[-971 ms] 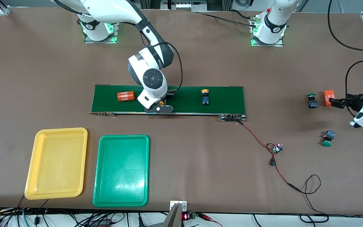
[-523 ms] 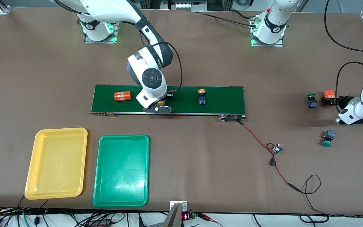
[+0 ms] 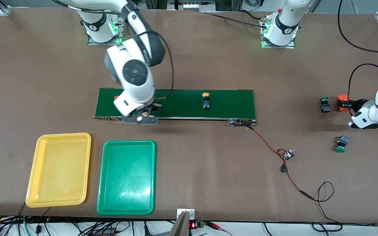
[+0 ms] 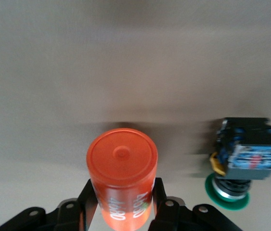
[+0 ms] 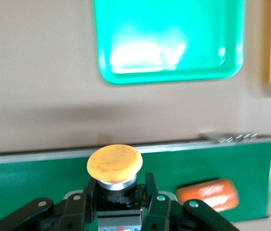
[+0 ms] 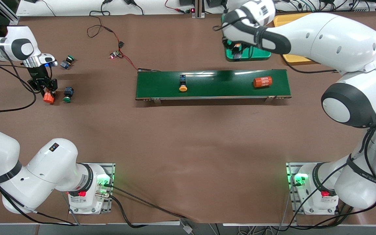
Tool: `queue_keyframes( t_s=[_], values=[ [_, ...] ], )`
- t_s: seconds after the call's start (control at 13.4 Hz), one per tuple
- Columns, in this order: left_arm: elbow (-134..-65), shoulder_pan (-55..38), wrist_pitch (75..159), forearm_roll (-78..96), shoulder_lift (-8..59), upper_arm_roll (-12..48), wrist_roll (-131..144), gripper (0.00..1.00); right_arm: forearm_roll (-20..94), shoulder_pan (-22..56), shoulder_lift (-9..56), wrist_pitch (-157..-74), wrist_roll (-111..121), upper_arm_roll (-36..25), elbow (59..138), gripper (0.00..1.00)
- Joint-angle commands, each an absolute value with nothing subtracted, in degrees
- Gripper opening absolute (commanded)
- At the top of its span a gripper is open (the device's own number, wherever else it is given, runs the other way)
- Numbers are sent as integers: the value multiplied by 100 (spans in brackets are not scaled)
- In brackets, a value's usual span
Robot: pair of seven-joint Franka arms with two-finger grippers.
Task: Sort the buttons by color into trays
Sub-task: 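Place the yellow button in the yellow tray while the left gripper lifts cylinder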
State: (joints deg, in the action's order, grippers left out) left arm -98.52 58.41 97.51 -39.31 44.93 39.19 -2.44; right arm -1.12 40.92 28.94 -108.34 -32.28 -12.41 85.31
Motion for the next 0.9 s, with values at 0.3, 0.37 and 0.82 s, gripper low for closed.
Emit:
queue_keyframes(
  t_s=[0.3,0.37,0.82],
  values=[
    [-9080,5381,8429,-3299,4263,5387,-116,10,-97,2323,3076,-10854,-287,-1450,8376,0],
    [-8853,5040,8194,-3000,4254,5422,190,10,-97,2051,3102,-10872,197,-1441,8376,0],
    [-8376,3333,7945,-1348,4333,5370,1967,10,-9,1160,3594,-11617,1537,-1424,8376,0]
  ],
)
